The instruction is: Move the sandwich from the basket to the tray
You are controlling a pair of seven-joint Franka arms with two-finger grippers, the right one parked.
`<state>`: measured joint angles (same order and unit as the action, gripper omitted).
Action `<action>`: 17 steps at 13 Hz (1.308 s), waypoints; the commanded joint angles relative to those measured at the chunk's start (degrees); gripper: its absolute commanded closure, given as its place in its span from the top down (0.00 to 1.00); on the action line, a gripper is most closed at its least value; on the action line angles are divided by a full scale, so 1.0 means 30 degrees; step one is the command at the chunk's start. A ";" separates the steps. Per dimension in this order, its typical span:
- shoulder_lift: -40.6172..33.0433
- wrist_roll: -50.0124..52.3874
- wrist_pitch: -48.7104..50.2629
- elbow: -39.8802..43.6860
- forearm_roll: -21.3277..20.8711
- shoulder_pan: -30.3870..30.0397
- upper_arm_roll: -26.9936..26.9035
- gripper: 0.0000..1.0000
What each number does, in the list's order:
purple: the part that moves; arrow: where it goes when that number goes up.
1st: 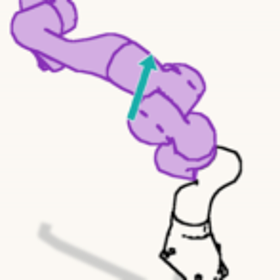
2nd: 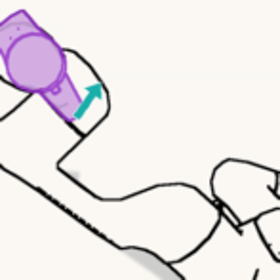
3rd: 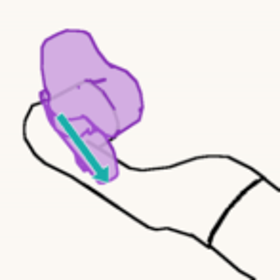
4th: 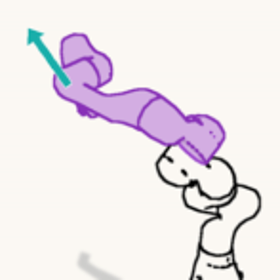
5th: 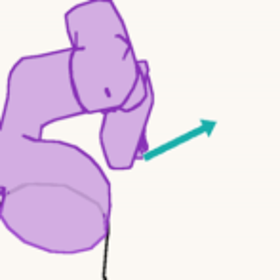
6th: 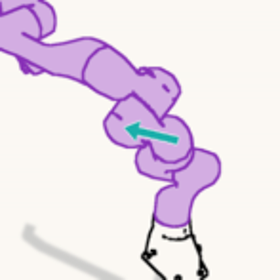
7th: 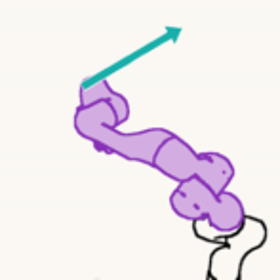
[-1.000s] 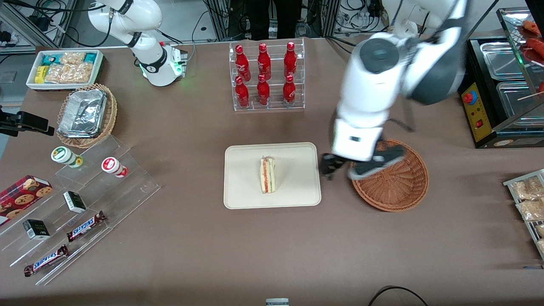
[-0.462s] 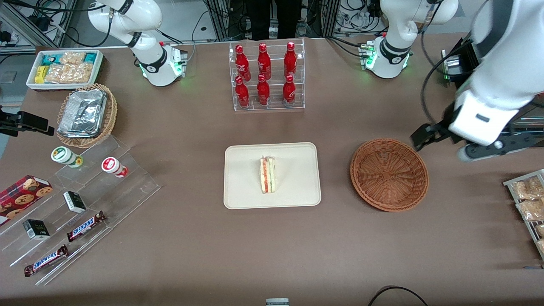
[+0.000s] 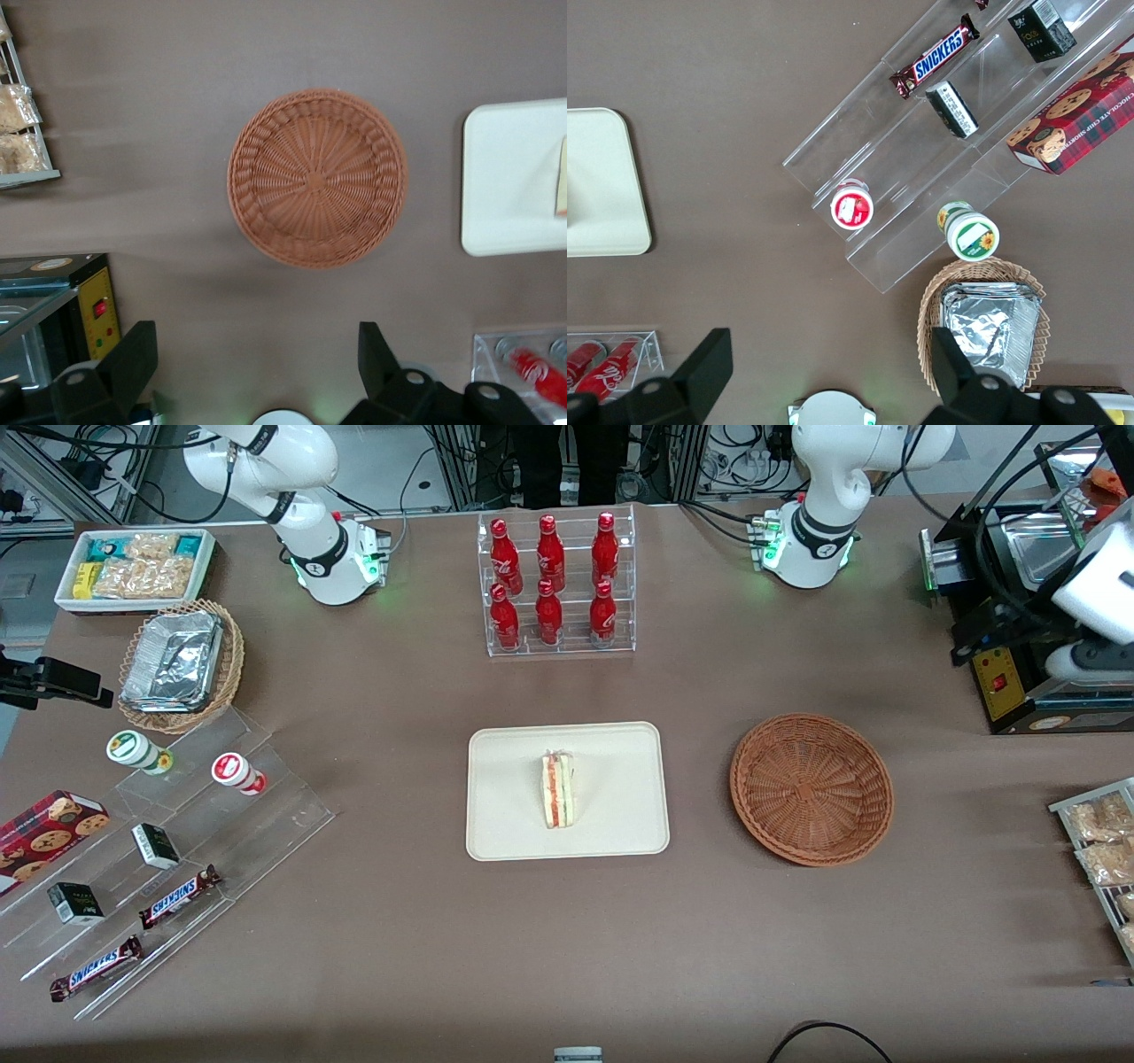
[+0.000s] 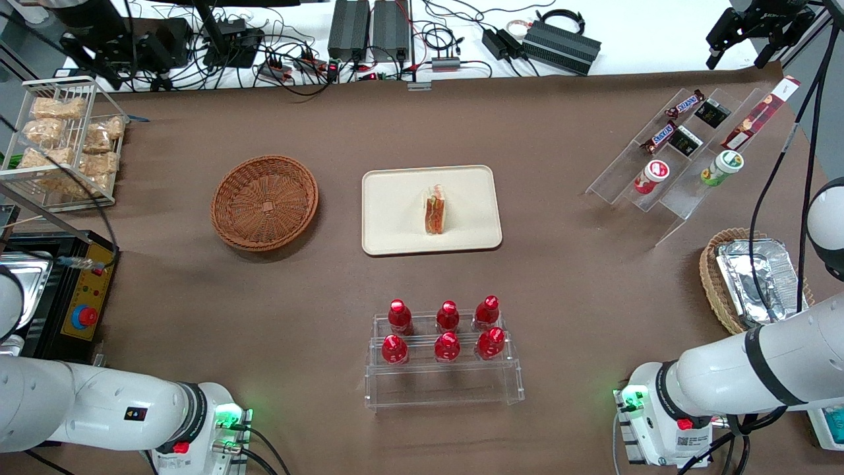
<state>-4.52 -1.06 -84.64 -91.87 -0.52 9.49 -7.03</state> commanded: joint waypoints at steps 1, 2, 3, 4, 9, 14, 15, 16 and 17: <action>-0.0929 -0.0495 -0.0349 -0.1050 0.0086 -0.1600 0.1396 1.00; -0.0172 -0.0321 -0.0350 0.0026 0.0029 -0.2742 0.3001 1.00; 0.0532 -0.0261 -0.0292 0.0820 -0.0117 -0.3450 0.4148 1.00; 0.0829 0.0233 -0.0350 0.1176 -0.0147 -0.3515 0.4450 1.00; 0.2413 0.1322 -0.0029 0.3373 -0.0148 -0.3194 0.4424 1.00; 0.2298 0.1292 0.0760 0.3084 -0.0060 -0.3018 0.3662 1.00; 0.2268 0.1350 0.0821 0.3055 -0.0031 -0.3047 0.3604 1.00; 0.2297 0.1351 0.0821 0.2997 -0.0060 -0.3047 0.3487 1.00; 0.2239 0.1351 0.0821 0.2822 -0.0031 -0.3047 0.3428 1.00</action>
